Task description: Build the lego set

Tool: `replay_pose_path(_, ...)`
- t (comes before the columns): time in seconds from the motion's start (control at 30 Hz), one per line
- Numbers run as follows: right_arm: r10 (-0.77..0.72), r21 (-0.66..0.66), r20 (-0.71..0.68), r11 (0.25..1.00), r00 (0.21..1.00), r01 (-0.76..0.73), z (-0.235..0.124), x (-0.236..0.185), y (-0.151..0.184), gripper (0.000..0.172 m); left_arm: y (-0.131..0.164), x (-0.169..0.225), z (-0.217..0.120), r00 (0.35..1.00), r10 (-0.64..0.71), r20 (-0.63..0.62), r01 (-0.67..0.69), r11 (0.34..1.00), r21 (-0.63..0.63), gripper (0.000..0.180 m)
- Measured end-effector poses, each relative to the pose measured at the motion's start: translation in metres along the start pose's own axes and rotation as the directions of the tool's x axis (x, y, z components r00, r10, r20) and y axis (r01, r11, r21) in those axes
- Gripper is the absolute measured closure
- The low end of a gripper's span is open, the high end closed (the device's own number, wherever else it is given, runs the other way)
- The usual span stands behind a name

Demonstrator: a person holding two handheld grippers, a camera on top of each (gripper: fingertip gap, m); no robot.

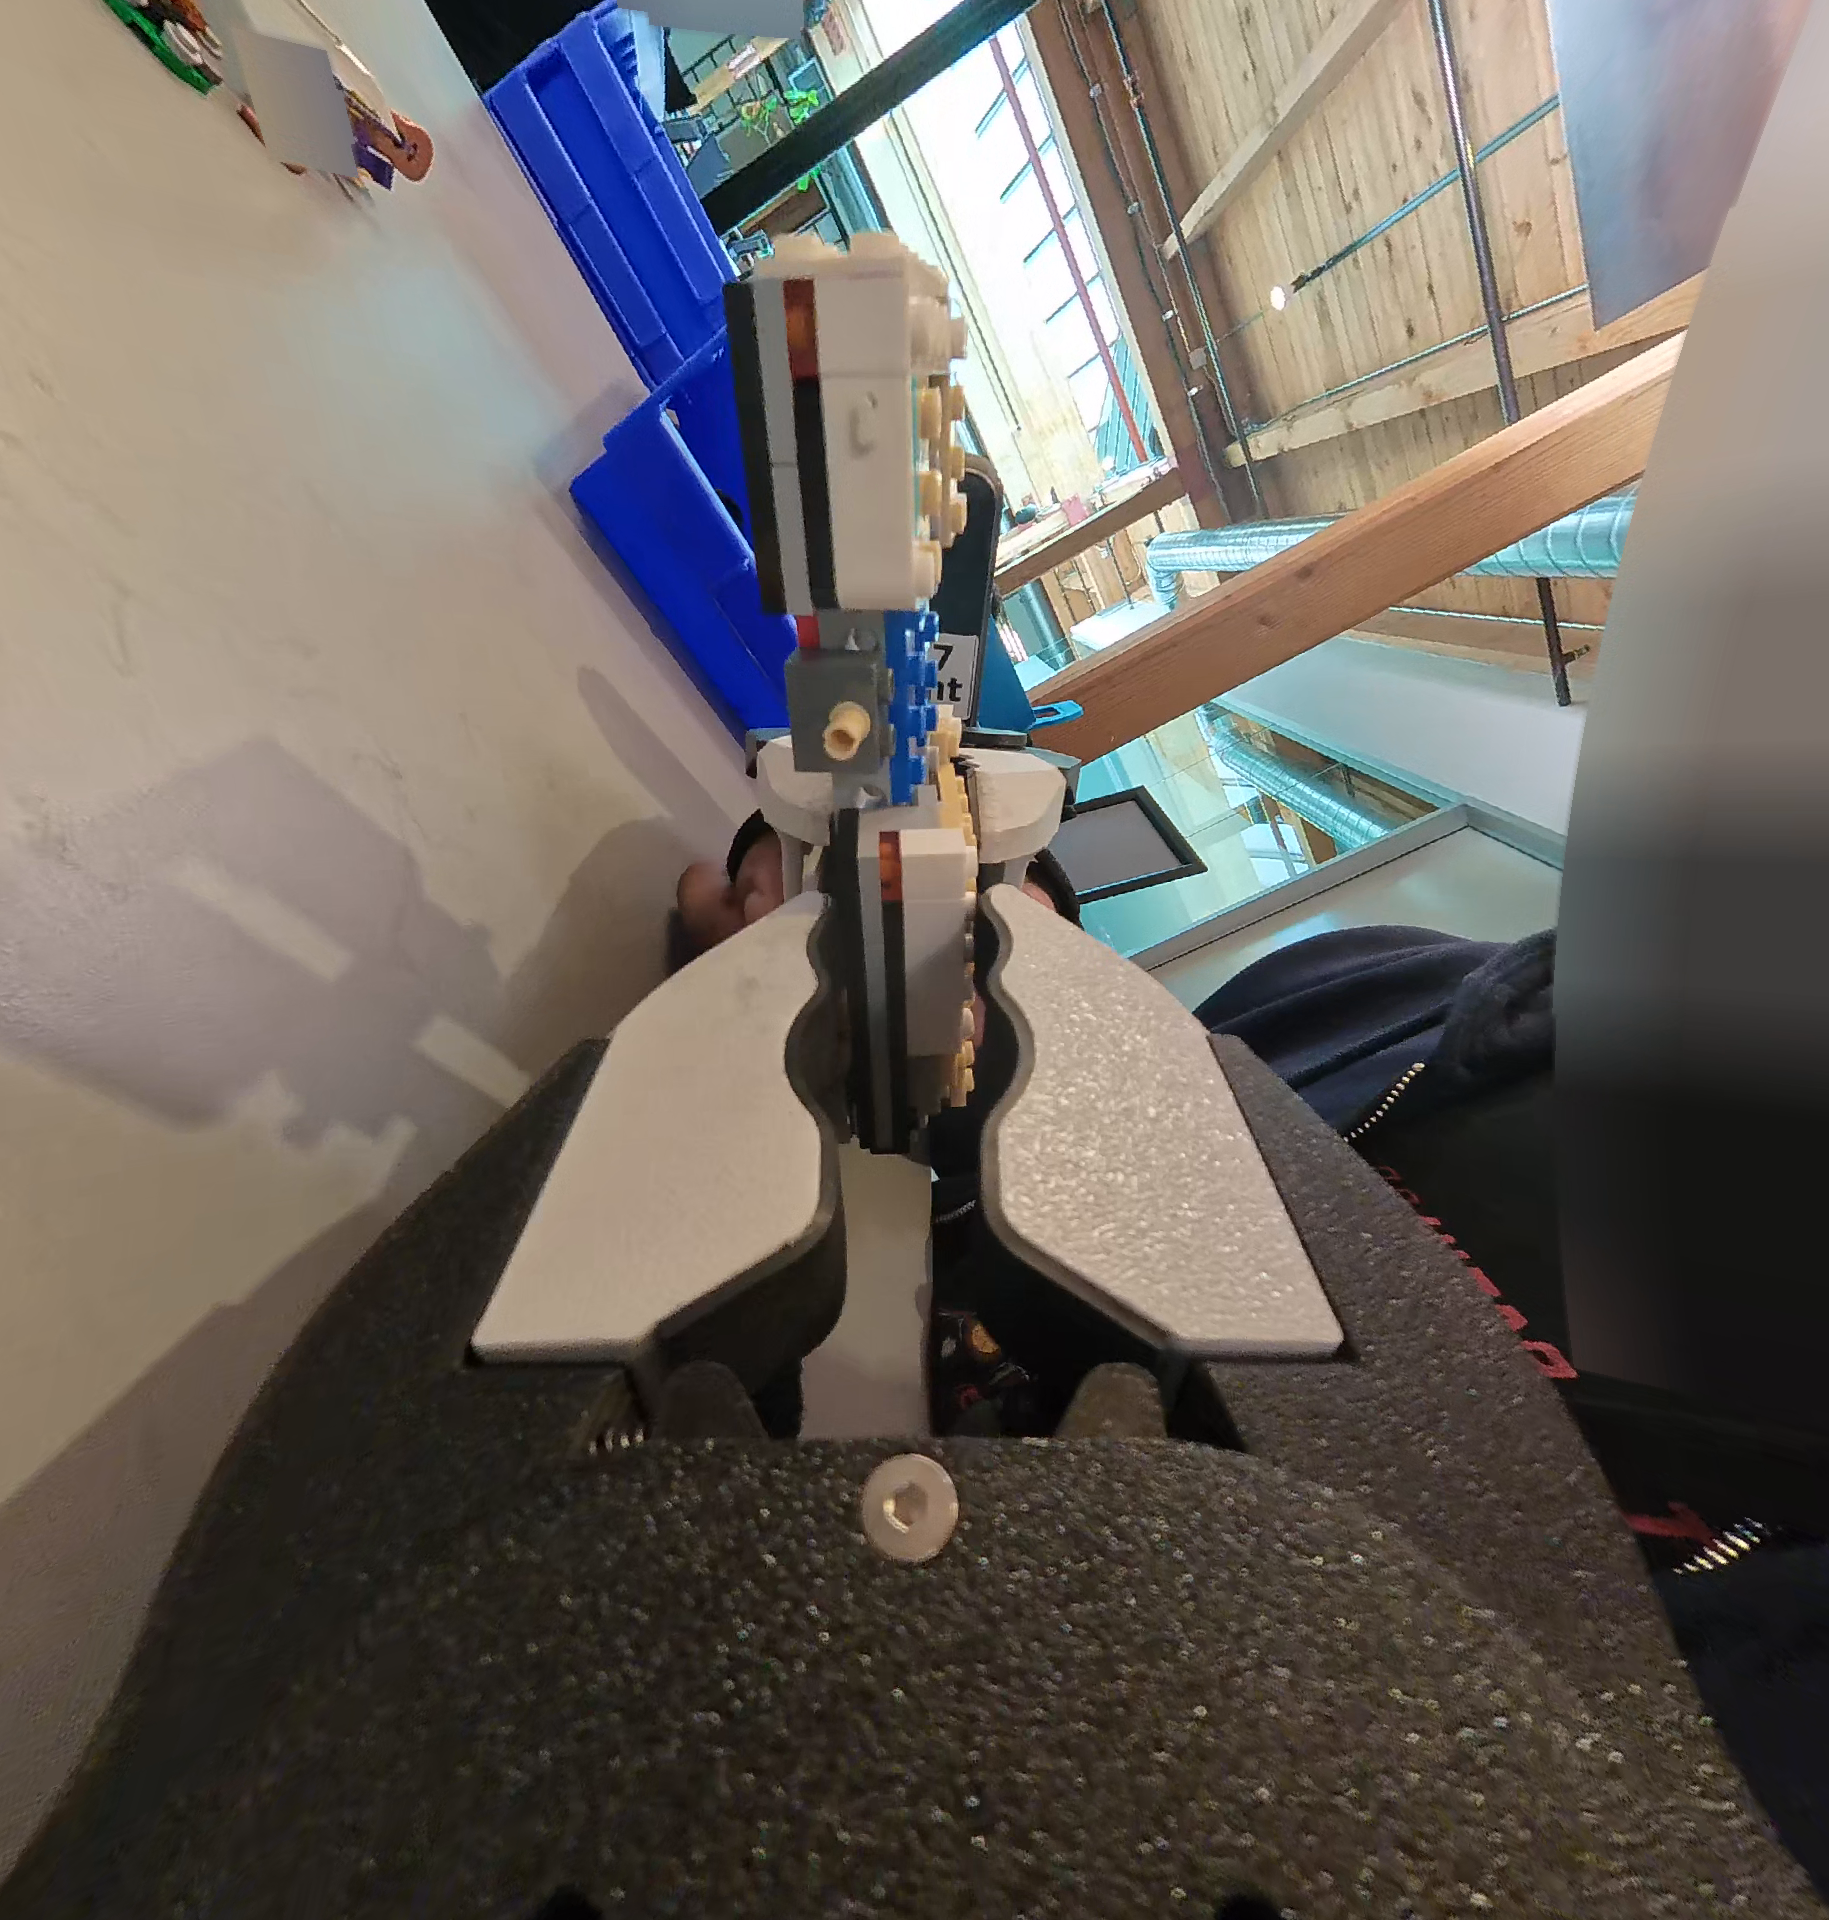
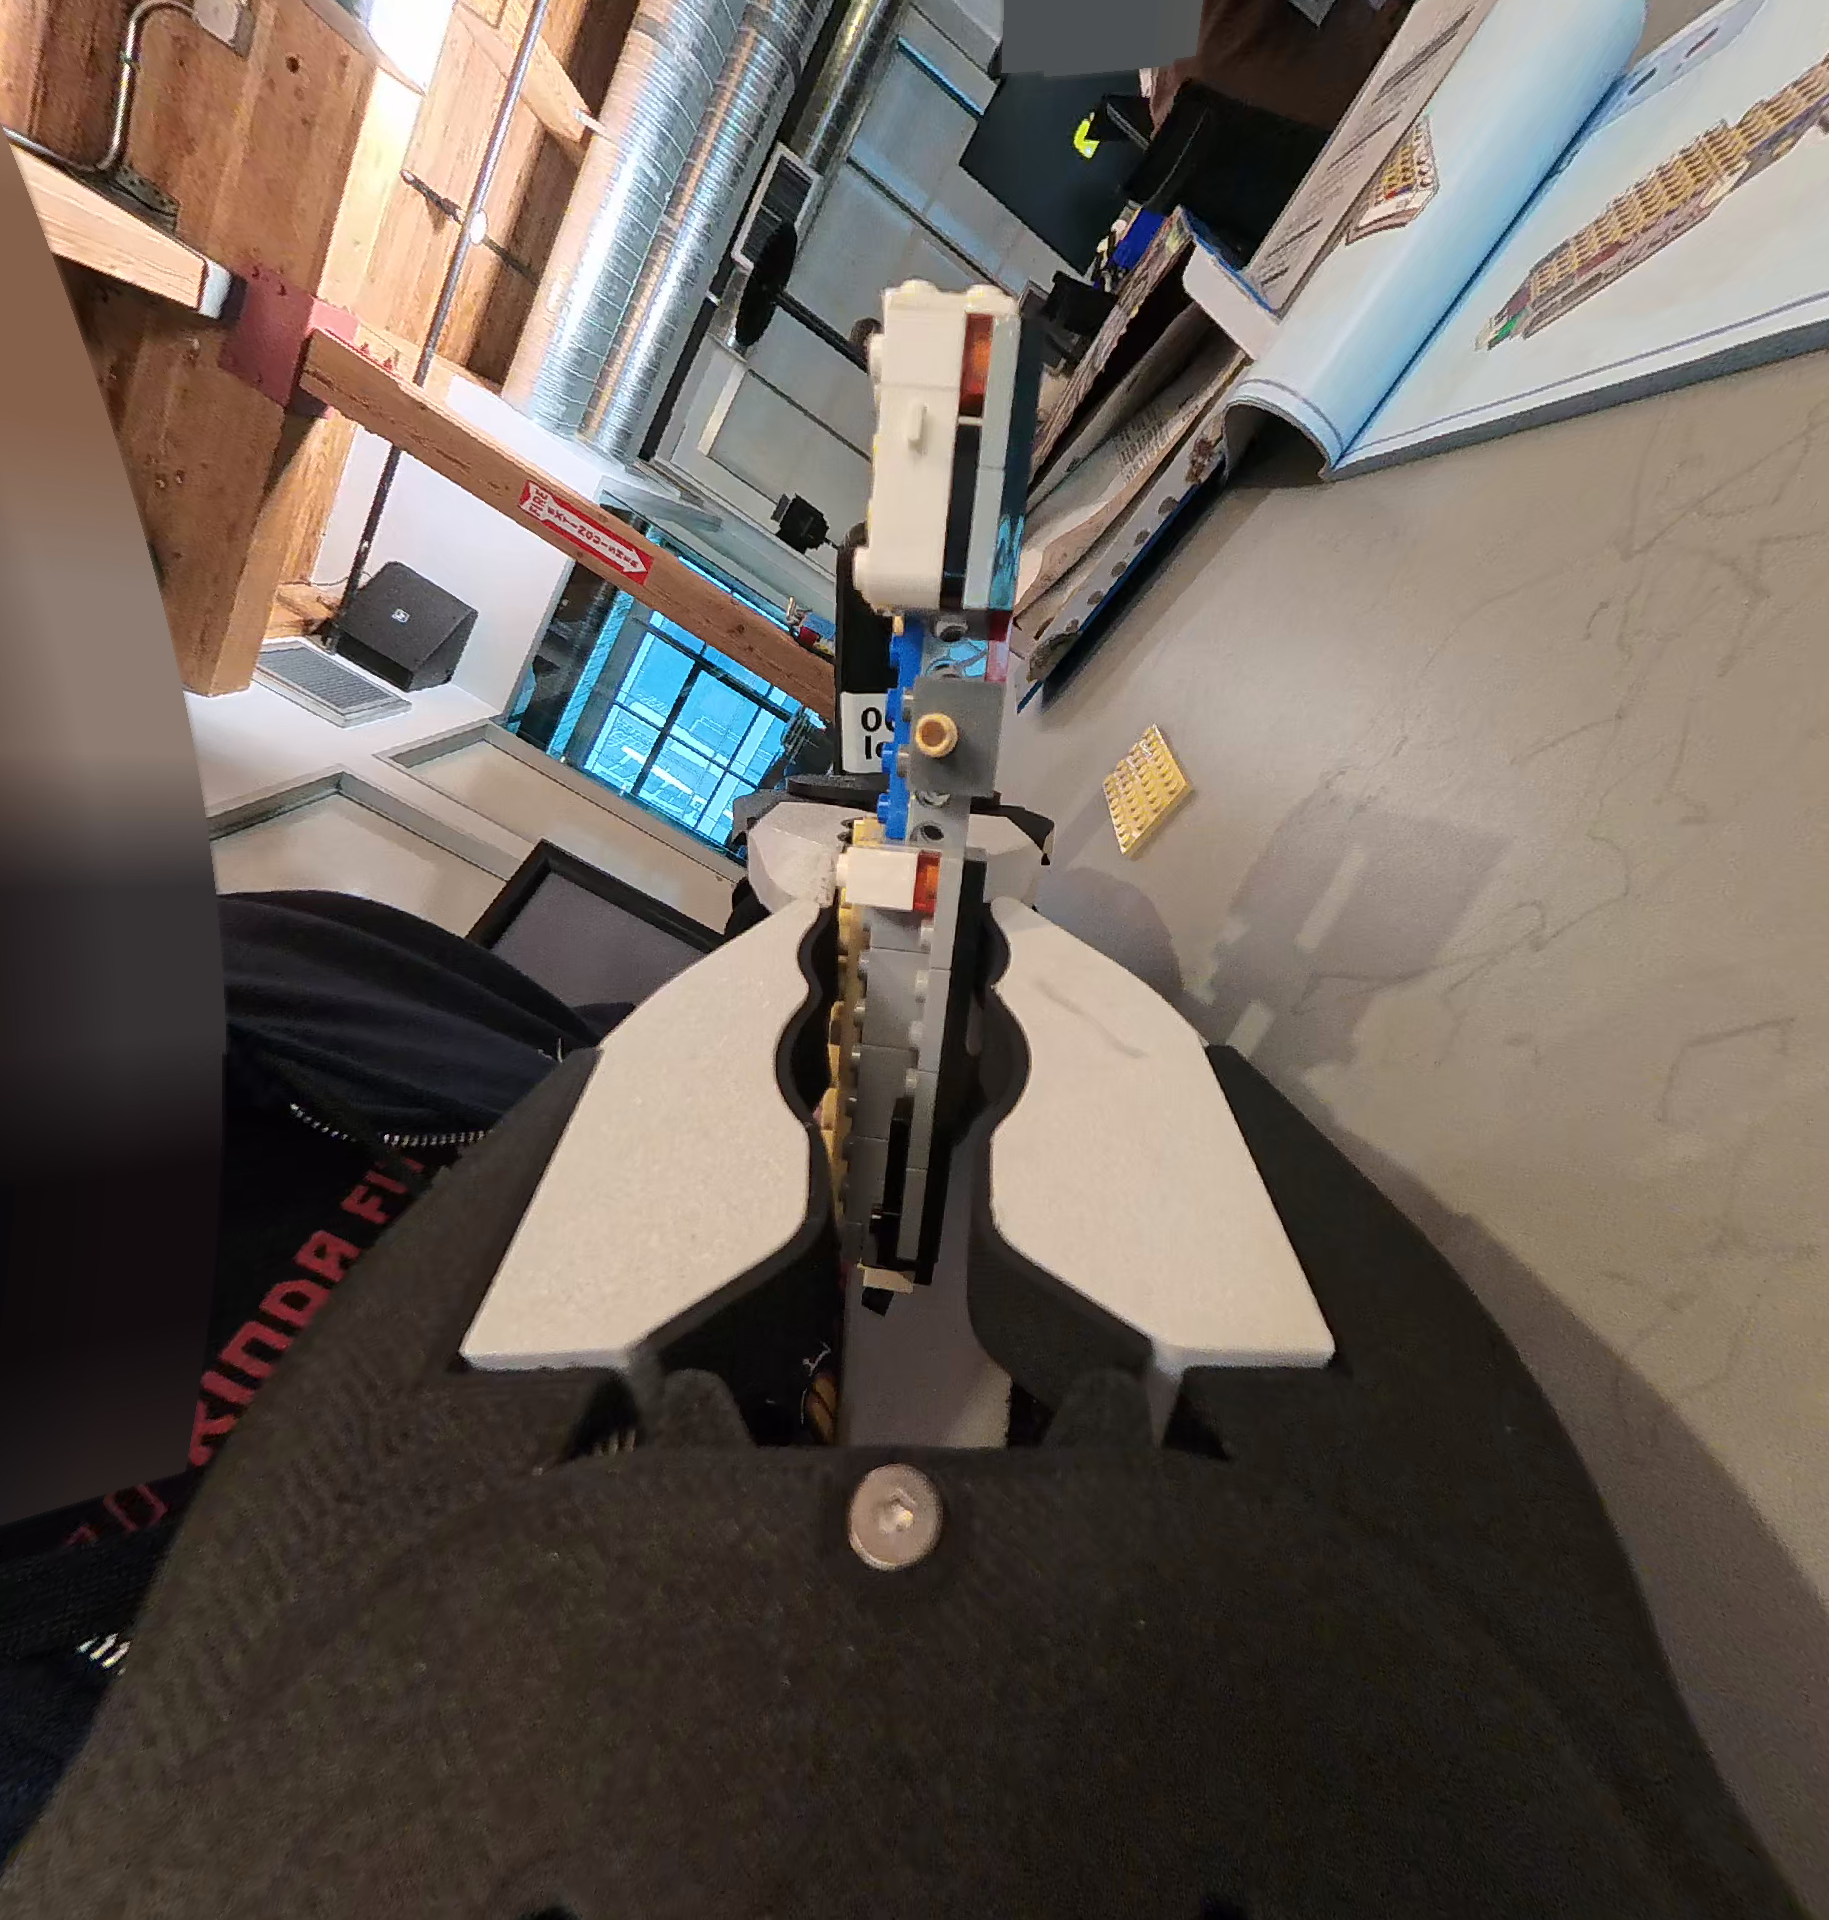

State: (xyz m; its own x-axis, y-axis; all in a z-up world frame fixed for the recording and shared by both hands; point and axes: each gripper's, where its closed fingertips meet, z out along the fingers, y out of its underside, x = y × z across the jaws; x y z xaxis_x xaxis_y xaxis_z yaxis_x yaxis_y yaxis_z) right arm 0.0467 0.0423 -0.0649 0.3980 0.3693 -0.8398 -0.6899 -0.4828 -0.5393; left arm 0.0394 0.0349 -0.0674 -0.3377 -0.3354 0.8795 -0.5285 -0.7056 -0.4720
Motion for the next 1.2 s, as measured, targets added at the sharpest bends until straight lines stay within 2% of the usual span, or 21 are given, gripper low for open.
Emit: replay_pose_path(1.2,0.039,0.015,0.008,0.999,0.999,-0.039,0.0013,0.0013,-0.0003,0.147,-0.0020,-0.0007,-0.0013,0.999,-0.033,-0.012,0.033,0.999,0.013,0.158)
